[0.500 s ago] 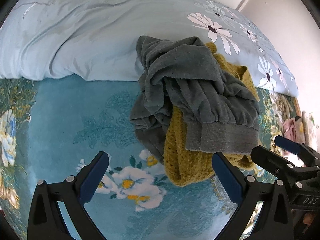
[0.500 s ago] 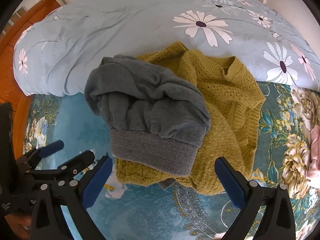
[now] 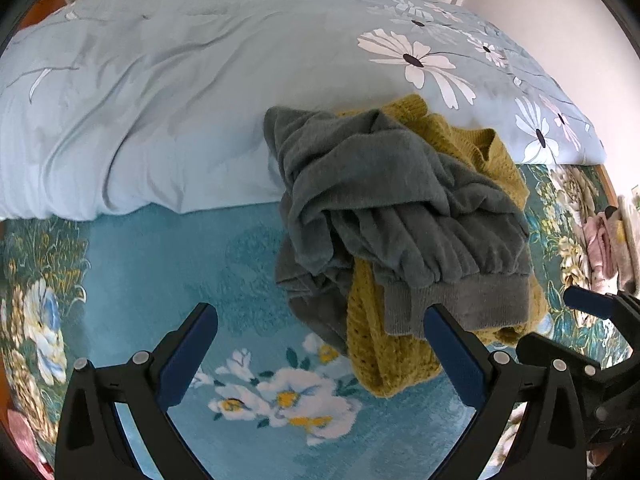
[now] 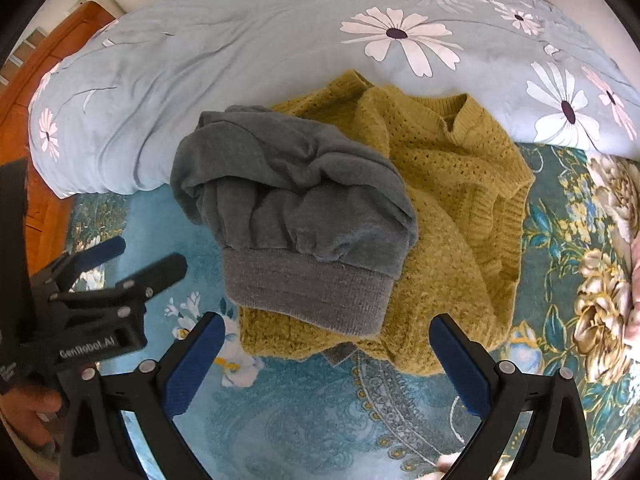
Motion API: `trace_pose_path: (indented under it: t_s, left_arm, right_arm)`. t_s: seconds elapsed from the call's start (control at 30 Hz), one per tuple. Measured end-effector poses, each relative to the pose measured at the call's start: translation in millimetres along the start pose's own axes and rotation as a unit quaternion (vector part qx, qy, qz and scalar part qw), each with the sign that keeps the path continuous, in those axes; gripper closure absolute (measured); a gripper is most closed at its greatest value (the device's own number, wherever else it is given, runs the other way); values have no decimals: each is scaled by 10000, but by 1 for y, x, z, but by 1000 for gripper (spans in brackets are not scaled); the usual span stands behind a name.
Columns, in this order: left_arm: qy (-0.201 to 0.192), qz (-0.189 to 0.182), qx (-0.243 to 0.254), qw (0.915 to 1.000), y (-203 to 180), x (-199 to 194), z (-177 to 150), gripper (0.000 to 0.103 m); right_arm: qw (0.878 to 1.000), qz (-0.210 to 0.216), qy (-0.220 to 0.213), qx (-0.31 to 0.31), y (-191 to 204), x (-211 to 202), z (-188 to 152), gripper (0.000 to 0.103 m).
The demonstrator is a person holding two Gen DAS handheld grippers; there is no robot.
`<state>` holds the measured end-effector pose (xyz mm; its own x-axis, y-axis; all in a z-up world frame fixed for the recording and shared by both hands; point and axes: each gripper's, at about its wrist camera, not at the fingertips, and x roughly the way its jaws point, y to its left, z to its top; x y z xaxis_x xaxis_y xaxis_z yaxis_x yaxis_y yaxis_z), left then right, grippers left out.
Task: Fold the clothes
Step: 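Grasp the grey sweatpants with both grippers and lift them off the yellow sweater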
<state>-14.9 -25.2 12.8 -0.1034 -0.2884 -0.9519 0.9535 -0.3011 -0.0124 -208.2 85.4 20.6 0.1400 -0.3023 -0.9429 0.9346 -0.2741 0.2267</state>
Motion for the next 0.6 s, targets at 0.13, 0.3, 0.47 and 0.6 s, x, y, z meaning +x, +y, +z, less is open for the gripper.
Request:
trace_pose_path:
  t_s: [0.13,0.3,0.47,0.6]
  left_arm:
    - [-44,29,274,9996,-11,2,13,0]
    - [23,-100,562,9984,-29,13,38,1]
    - [-153,554,1067,9926,-59,18,65,45]
    - [-112,684,912,9934,-54,13,75,96]
  right_arm:
    - [9999,-37,-25,154,-12,-6,-7,0]
    - [9979,-74,-65,645,-42,-18,-26,0]
    - [9931,6,149,1160,-76,-36,-57,0]
    - [9890,-26,389,1428,-93,-51,-75,0]
